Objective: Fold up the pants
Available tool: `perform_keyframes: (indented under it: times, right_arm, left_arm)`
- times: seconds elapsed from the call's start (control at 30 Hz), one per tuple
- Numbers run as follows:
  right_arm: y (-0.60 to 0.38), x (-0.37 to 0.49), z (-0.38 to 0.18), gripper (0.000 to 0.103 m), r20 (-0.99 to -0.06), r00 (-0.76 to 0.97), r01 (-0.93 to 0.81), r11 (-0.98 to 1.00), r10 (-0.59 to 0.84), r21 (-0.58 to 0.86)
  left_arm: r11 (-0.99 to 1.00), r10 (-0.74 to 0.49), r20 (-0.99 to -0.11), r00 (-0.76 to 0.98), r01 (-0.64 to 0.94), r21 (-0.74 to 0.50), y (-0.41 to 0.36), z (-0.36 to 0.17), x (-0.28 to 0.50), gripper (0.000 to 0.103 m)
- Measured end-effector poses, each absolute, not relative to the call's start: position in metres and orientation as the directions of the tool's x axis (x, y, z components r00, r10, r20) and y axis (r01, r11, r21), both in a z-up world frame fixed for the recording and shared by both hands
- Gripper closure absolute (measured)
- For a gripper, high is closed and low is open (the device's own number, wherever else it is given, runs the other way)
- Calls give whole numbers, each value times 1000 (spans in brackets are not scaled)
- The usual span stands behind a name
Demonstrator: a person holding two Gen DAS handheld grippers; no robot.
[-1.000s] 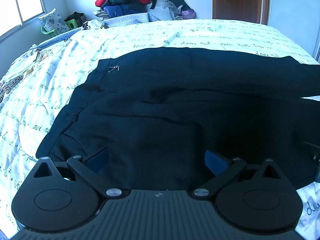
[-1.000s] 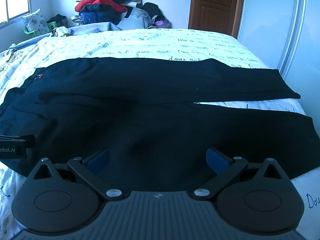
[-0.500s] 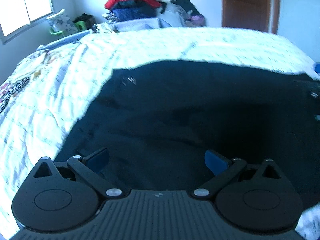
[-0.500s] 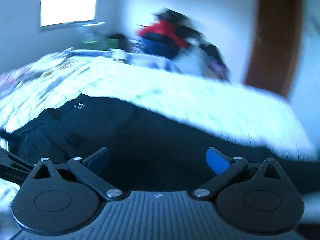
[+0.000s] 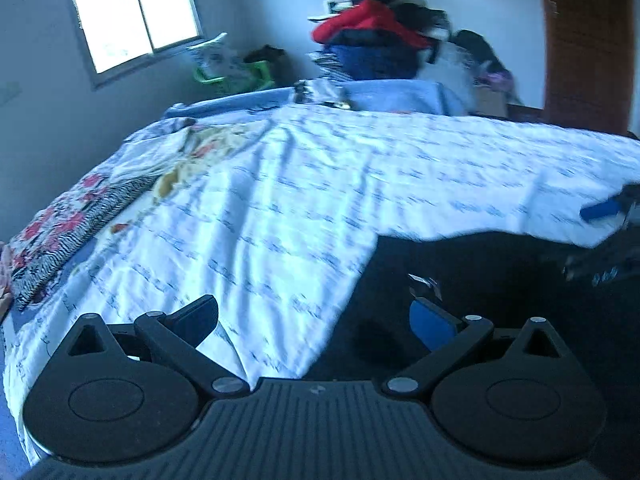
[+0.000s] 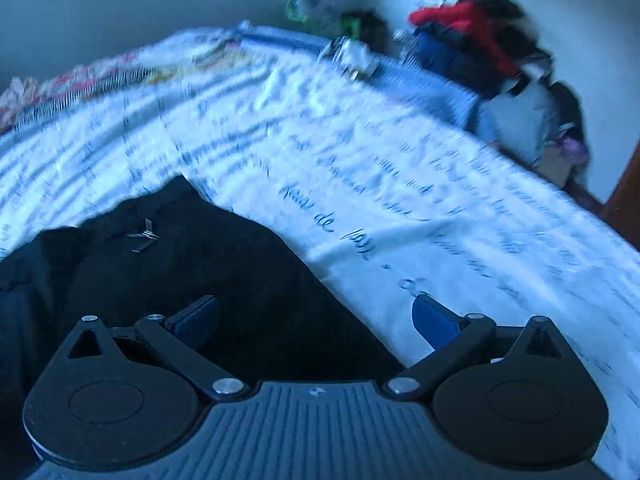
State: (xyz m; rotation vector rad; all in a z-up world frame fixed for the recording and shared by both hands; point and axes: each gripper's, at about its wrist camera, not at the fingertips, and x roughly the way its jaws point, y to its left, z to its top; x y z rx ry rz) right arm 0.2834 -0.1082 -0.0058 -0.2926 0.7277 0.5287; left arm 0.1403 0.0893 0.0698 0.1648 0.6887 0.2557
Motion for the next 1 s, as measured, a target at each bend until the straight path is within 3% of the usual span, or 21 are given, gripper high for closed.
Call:
perform_keyframes:
  times: [0.13,0.23,0.33,0.4,0.5,0.6,0.83,0.93,1.0]
  right_arm:
    - [-91,323,-36,0,-744,578,-578,812,335,-84]
    - [-100,340,-46,12,-740,512,-597,800,437,59]
    - [-110,341,-46,45,-718,483,-614,779,500,129]
    - [-112,334,-42,79,-707,464,-643,752,533,146]
    - [-105,316,-35,96,-708,482,-679,731,516,71]
    - [-99,284,-26,97,-666,552,-696,717,502,-37]
    - [-63,179,-23,97,-521,737,-671,558,430,-488]
    - [-53,149,-29,97,-465,773,-634,504,431,-587]
    - [-48,139,-31,97,-436,790,-610,485,432,-626]
  left_arm:
    - [965,259,-650,714,-170,198,98,63,168,1]
    - [975,223,-696,683,-143,171,95,51,185,4]
    - [986,168,-736,656,-119,119,89,38,205,5]
    - [991,126,-763,634,-111,72,85,33,222,5]
    - [994,77,-798,598,-111,12,79,25,246,5]
    - [994,14,-818,575,-97,-51,73,21,263,4]
    - [932,-185,-825,533,-172,-320,90,14,283,7]
    - [882,-263,-811,523,-211,-422,99,6,283,31]
    - [853,-298,-817,493,-247,-460,103,0,285,38]
